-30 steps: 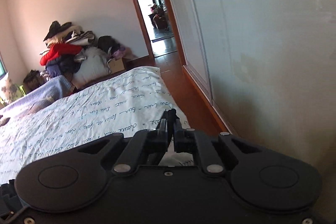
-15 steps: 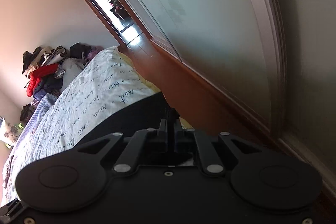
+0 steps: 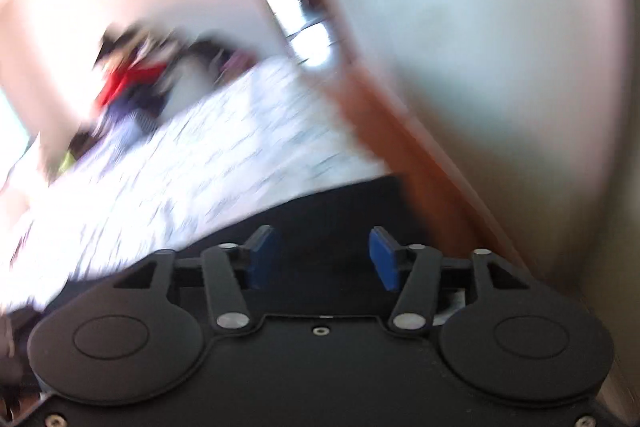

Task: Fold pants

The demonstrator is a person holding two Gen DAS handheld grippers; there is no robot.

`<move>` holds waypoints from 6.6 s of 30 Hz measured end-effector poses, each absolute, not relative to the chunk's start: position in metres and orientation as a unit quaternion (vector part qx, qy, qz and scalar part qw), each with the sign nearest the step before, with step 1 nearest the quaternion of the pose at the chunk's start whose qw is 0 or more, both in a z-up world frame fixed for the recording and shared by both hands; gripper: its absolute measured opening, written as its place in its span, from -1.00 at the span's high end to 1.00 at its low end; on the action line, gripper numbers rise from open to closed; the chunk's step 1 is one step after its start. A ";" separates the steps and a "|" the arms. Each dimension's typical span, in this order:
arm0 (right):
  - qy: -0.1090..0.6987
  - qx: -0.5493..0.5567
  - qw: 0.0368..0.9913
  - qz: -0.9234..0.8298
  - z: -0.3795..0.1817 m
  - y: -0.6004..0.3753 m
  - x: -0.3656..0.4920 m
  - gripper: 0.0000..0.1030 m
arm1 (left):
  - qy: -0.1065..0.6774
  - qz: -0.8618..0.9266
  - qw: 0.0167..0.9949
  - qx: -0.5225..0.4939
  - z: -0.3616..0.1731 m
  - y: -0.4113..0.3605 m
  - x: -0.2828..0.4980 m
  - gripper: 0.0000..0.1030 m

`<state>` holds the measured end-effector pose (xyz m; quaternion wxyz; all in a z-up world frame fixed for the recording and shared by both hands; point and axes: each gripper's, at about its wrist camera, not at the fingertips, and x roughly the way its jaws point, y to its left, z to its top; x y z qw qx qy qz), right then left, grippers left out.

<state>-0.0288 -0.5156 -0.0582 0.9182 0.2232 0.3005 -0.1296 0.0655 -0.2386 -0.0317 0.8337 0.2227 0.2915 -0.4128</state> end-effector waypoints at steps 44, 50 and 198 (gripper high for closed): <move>0.419 -0.028 0.851 0.315 -0.050 -0.200 0.282 -0.28 | 0.342 -0.208 0.903 0.159 -0.042 0.013 0.113 -0.68; 0.428 -0.031 0.837 0.338 -0.060 -0.198 0.291 0.70 | 0.342 -0.206 0.904 0.156 -0.048 0.019 0.106 -0.75; 0.170 0.638 0.738 -0.141 -0.126 -0.571 -0.103 -1.00 | 0.312 -0.367 0.854 0.195 -0.067 -0.349 0.047 -0.99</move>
